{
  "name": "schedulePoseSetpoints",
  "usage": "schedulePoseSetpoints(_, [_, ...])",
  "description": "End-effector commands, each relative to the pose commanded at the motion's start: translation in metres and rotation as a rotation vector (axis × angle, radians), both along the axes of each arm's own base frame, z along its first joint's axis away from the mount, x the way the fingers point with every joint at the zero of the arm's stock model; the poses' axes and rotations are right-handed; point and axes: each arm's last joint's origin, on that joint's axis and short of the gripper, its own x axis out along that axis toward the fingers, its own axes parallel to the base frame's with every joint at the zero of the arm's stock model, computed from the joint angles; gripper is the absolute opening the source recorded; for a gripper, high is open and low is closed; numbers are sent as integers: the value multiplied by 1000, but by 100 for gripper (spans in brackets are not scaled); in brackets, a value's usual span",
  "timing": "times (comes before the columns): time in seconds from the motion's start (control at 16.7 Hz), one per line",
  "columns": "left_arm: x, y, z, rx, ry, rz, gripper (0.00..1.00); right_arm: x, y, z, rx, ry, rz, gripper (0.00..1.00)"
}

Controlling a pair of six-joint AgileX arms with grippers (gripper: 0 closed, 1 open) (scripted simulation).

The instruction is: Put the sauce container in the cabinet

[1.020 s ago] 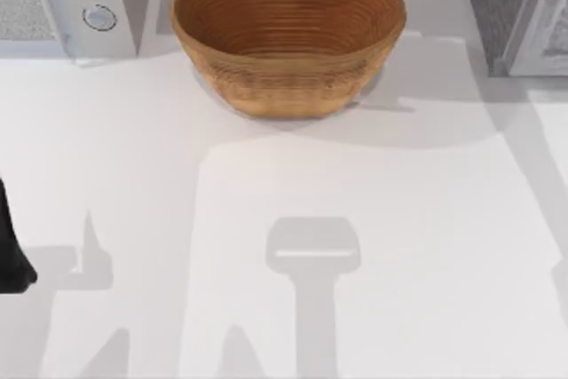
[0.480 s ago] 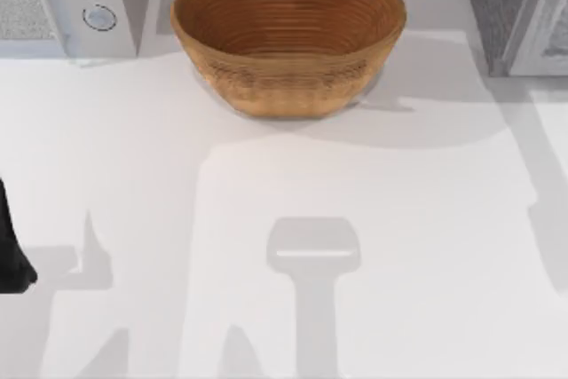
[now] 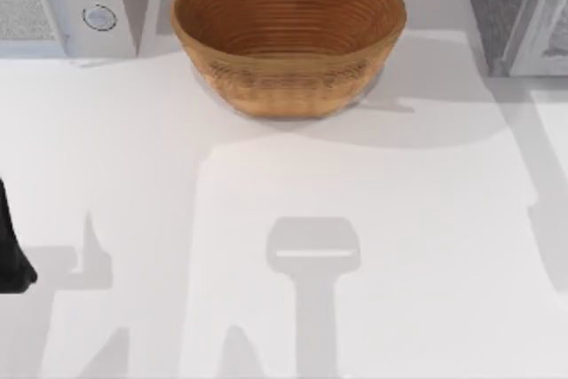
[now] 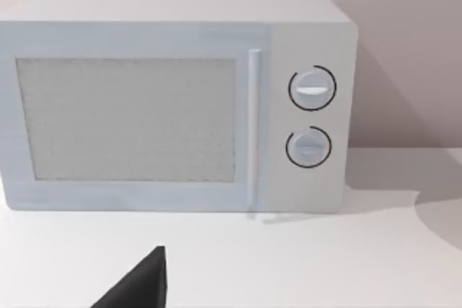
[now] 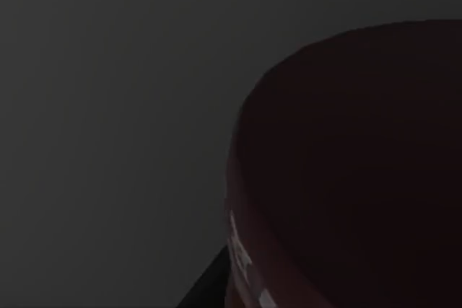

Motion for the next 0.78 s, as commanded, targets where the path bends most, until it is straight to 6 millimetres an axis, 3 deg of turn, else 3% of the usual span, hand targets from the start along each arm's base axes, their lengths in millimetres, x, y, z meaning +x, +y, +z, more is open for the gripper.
schedulePoseSetpoints(0.42, [0,0,0,0,0,0,100,0,0,0,0,0,0,98])
schedulePoseSetpoints(0.78, [0,0,0,0,0,0,100,0,0,0,0,0,0,100])
